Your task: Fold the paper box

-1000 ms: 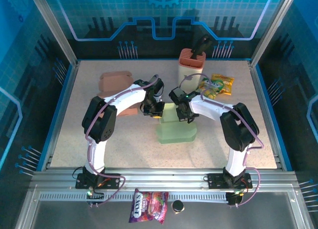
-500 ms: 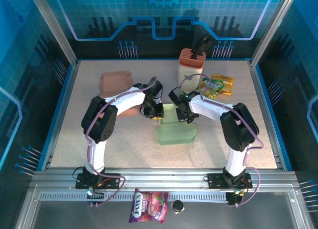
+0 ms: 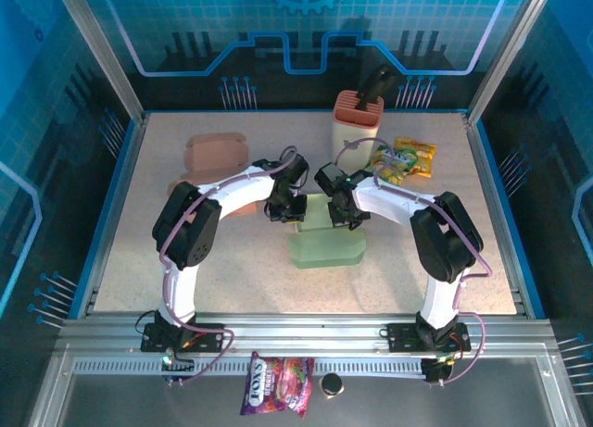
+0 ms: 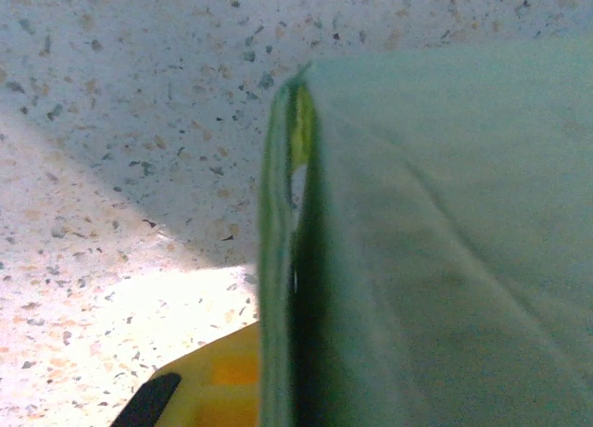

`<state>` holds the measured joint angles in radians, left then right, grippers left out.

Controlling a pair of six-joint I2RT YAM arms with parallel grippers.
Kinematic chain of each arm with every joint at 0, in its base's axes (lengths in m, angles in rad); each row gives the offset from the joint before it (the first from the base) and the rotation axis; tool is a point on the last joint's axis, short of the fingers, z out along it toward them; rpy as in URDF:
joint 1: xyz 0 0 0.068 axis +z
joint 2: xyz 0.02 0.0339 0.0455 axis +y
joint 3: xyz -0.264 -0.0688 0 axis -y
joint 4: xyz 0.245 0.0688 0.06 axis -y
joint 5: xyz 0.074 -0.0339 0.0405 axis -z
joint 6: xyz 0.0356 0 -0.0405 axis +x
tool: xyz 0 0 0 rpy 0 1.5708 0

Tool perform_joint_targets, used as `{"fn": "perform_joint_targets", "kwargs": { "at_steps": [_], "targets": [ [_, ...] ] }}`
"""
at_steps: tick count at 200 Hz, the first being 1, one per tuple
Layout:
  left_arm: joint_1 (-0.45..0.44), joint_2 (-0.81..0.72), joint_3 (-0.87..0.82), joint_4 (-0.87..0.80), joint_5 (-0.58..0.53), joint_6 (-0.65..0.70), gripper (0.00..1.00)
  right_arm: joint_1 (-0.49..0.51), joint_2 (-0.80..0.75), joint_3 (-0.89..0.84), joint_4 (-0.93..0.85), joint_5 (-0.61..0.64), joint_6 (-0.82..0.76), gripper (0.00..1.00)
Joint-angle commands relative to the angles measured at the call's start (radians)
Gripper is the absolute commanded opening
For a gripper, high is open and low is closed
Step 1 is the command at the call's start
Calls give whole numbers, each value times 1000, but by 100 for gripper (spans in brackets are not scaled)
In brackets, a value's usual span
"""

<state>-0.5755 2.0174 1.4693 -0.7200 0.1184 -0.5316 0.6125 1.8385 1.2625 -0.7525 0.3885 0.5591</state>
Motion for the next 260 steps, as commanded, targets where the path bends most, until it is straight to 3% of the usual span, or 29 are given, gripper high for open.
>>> {"fn": "perform_joint_targets", "kwargs": {
  "at_steps": [1,17,25,39,56,111,121,132,176,229,260],
  "targets": [
    [-27,1,-9,-58,-129,-51,0,4,-14,-19,-42,-7,21,0],
    [-32,-3,-17,-49,-130,-67,0,4,-13,-23,-38,-9,24,0],
    [-36,-5,-22,-40,-127,-71,7,4,-12,-24,-36,-11,24,0],
    [-38,-10,-30,-33,-125,-72,10,3,-10,-26,-30,-17,25,0],
    [-38,-6,-33,-36,-131,-71,0,4,-7,-26,-28,-19,27,0],
    [-45,-21,-41,-33,-168,-91,0,1,-4,-27,-23,-31,32,0],
    [-45,-29,-47,-22,-166,-91,16,0,-5,-29,-22,-31,32,0],
    [-42,-48,-60,2,-166,-90,24,-2,-4,-32,-23,-33,32,0],
    [-19,-118,-82,120,-127,-55,35,-11,-10,-43,-15,-45,28,0],
    [-6,-104,-44,130,-121,-14,36,-11,-5,-34,-21,-51,30,0],
    [-9,-64,2,59,-174,-2,22,-12,-4,-31,-22,-53,32,0]
  ]
}}
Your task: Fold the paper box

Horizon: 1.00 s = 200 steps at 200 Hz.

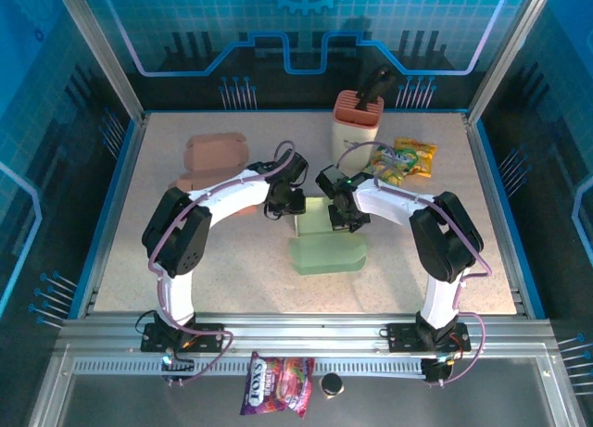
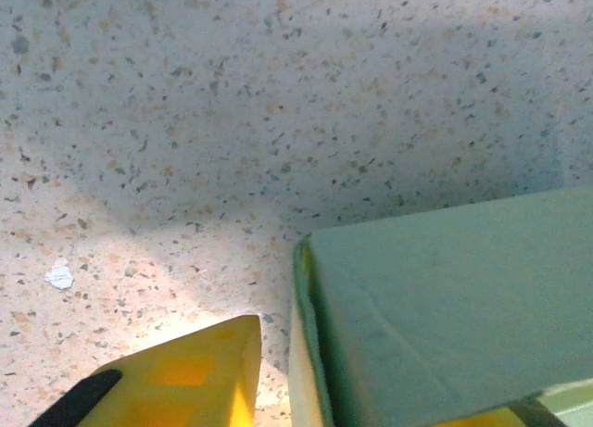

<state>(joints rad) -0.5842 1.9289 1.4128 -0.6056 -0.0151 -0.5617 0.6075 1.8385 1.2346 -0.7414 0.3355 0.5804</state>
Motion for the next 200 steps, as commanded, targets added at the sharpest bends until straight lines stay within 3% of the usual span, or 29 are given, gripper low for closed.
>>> {"fn": "perform_joint_targets", "kwargs": {
  "at_steps": [1,19,30,95,110,139,196,200],
  "targets": [
    [0,27,60,-56,-43,29,21,-7,-4,-3,-33,0,10,0],
    [-7,36,67,-75,-79,38,12,-8,-5,-1,-34,0,11,0],
    [-14,43,74,-86,-101,40,0,-8,-4,0,-34,-1,12,0],
    [-42,82,115,-162,-176,14,0,-8,-4,6,-34,-6,22,0],
    [-42,85,117,-163,-169,17,8,-9,-4,4,-32,-7,25,0],
    [-42,91,111,-159,-164,18,0,-11,-2,3,-28,-10,26,0],
    [-45,90,113,-163,-173,15,0,-11,2,9,-27,-15,27,0],
    [-46,86,114,-162,-170,14,7,-14,2,9,-27,-15,27,0]
  ]
}}
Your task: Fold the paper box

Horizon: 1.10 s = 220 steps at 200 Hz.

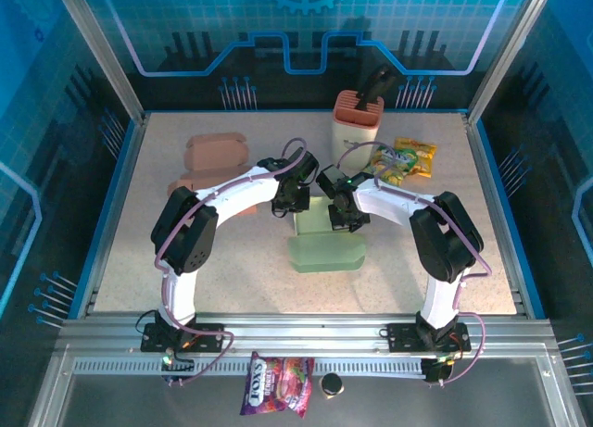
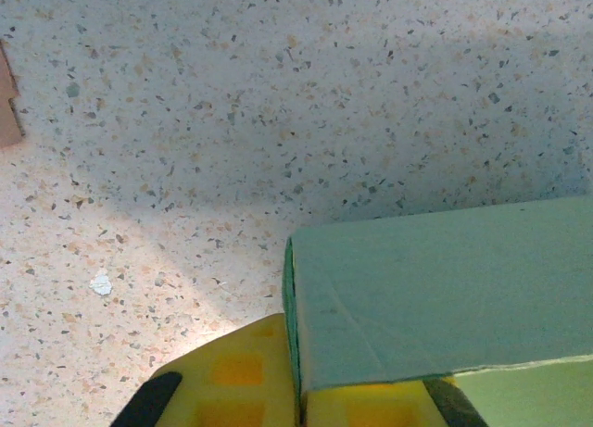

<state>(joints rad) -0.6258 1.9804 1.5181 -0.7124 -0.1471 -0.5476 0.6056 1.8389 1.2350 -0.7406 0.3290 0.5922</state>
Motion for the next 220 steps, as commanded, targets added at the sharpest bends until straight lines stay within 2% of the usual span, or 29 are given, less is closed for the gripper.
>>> {"fn": "perform_joint_targets", "kwargs": {
  "at_steps": [1,8,21,34,39,60,103,161,192,220],
  "targets": [
    [-5,34,8,-55,-38,-1,9,-12,1,9,-28,-8,15,0],
    [-6,23,6,-51,-33,-4,20,-13,3,9,-28,-10,15,0],
    [-6,-4,-1,-41,-12,-13,34,-20,5,6,-28,-16,18,0],
    [-5,-33,-5,-32,30,-25,41,-25,5,3,-26,-22,20,0],
    [-2,-43,-8,-24,55,-31,47,-27,5,3,-26,-26,21,0],
    [12,-70,-20,-5,164,-71,55,-35,12,6,-34,-34,28,0],
    [28,-118,-17,12,310,-82,59,-54,33,51,-92,-60,54,0],
    [114,-235,-29,19,309,-109,59,-116,59,125,-263,-73,215,0],
    [169,-268,-27,2,314,-83,59,-175,24,78,-263,-178,350,0],
    [211,-305,-72,-15,331,-63,56,-243,-41,-13,-251,-320,559,0]
  ]
}}
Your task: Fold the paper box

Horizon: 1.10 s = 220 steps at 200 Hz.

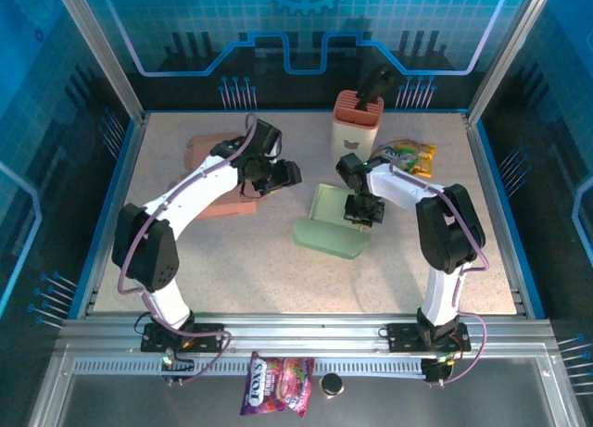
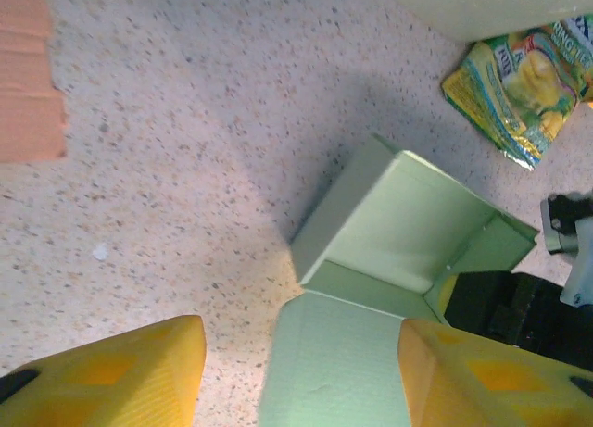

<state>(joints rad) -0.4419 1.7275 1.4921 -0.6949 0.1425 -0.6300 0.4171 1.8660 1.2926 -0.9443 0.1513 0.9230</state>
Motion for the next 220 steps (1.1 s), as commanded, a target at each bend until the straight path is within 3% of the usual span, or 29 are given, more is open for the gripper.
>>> {"fn": "perform_joint_targets", "kwargs": {
  "at_steps": [1,28,56,105,149,190,220],
  "targets": [
    [28,-54,-49,-33,43,21,55,-56,-71,-75,-47,-147,237,0],
    [48,-95,-142,-21,70,32,51,-84,-128,-156,-47,-285,483,0],
    [48,-125,-246,15,114,22,46,-75,-130,-145,-104,-338,642,0],
    [-38,-99,-344,164,228,-57,42,-40,-54,-120,-181,-433,771,0],
    [-108,-46,-398,371,300,-194,40,15,-72,-158,-116,-465,903,0],
    [-118,-17,-419,434,321,-239,38,83,-64,-207,22,-511,986,0],
    [-113,-16,-432,448,318,-244,37,114,-98,-186,37,-499,970,20]
  ]
}}
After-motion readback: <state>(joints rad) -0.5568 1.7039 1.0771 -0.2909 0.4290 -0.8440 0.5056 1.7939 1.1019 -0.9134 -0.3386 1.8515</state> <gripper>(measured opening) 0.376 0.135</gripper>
